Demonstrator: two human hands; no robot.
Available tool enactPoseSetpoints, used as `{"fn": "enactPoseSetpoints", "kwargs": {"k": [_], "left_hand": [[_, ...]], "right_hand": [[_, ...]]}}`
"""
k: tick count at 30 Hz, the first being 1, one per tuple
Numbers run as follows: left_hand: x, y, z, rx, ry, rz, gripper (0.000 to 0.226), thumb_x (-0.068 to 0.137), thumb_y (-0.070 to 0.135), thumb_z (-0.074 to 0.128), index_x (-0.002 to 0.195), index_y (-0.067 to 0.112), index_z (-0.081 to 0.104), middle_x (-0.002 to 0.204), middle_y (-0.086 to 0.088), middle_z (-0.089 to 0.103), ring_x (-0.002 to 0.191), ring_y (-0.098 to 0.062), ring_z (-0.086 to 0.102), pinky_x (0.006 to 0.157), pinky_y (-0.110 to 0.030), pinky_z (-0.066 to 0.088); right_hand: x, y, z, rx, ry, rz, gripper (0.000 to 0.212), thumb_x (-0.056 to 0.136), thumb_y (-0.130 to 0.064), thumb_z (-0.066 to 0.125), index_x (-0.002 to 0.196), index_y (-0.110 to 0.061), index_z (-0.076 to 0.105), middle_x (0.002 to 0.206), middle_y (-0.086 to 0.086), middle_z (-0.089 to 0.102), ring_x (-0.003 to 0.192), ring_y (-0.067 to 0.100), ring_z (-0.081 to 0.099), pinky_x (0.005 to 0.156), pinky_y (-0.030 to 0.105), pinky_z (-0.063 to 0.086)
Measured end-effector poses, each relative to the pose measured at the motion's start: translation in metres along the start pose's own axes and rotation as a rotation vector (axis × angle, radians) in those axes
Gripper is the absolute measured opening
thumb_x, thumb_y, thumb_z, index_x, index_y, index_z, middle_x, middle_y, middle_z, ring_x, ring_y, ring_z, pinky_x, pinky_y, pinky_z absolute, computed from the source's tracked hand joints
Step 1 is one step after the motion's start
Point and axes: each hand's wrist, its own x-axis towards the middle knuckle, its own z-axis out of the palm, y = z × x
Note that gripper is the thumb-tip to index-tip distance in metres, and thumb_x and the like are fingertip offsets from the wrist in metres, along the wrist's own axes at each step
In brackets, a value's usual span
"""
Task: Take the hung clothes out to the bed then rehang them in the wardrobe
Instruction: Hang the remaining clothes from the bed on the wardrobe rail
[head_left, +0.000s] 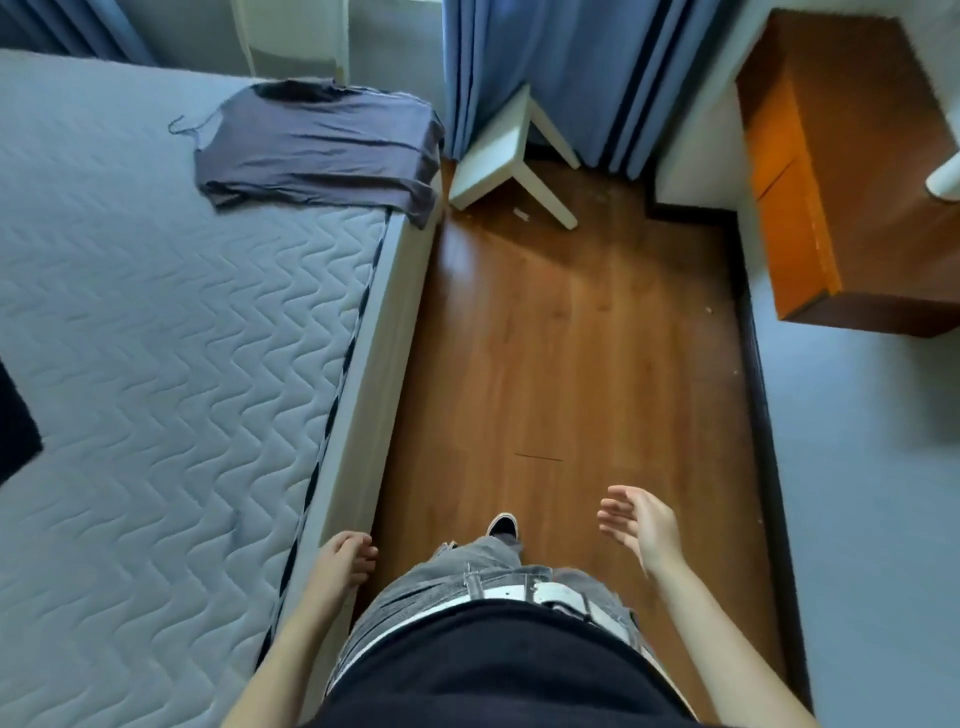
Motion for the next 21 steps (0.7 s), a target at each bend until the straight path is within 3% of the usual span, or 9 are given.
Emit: {"fn": "enactPoseSetpoints", "kwargs": {"k": [5, 9, 12, 15, 21], "left_hand": [[0.065, 0.17, 0.076, 0.034, -0.059, 0.173, 0.023, 0.098, 0.015, 0.044, 0.09, 0.012, 0.065, 0.088, -0.012, 0.069, 0.078, -0.024, 0.064, 0.071, -0.035, 0.051], [0.133, 0.273, 0.129, -0.008, -0.047, 0.224, 0.023, 0.097, 0.015, 0.044, 0.088, 0.015, 0.066, 0.086, -0.011, 0.068, 0.077, -0.022, 0.063, 0.075, -0.037, 0.051], [0.178, 0.325, 0.157, -0.062, 0.004, 0.172, 0.024, 0.097, 0.014, 0.043, 0.088, 0.015, 0.065, 0.086, -0.011, 0.068, 0.079, -0.024, 0.063, 0.077, -0.038, 0.051], [0.205, 0.365, 0.172, -0.195, 0.1, 0.065, 0.023, 0.096, 0.012, 0.042, 0.087, 0.012, 0.064, 0.086, -0.012, 0.067, 0.077, -0.024, 0.062, 0.07, -0.032, 0.051], [0.225, 0.395, 0.159, -0.438, 0.332, -0.103, 0.023, 0.098, 0.011, 0.042, 0.092, 0.008, 0.064, 0.091, -0.017, 0.066, 0.081, -0.029, 0.063, 0.07, -0.033, 0.051]], "right_hand": [[0.069, -0.108, 0.0, -0.033, 0.044, -0.019, 0.021, 0.097, -0.006, 0.044, 0.097, 0.003, 0.062, 0.079, 0.017, 0.063, 0.067, 0.029, 0.061, 0.056, 0.029, 0.056], [0.154, -0.18, 0.001, -0.059, 0.076, 0.004, 0.022, 0.098, -0.008, 0.045, 0.1, 0.004, 0.064, 0.085, 0.02, 0.065, 0.073, 0.032, 0.064, 0.07, 0.038, 0.056], [0.227, -0.246, 0.019, -0.078, 0.062, 0.034, 0.02, 0.095, -0.006, 0.047, 0.099, 0.004, 0.064, 0.084, 0.02, 0.065, 0.071, 0.032, 0.063, 0.072, 0.04, 0.055], [0.291, -0.325, 0.058, -0.138, 0.004, 0.049, 0.018, 0.093, -0.004, 0.049, 0.096, 0.004, 0.064, 0.08, 0.018, 0.064, 0.067, 0.03, 0.062, 0.065, 0.035, 0.055], [0.377, -0.472, 0.197, -0.371, -0.263, -0.013, 0.018, 0.091, -0.005, 0.048, 0.083, -0.006, 0.064, 0.075, 0.014, 0.063, 0.045, 0.014, 0.065, 0.051, 0.024, 0.054]]}}
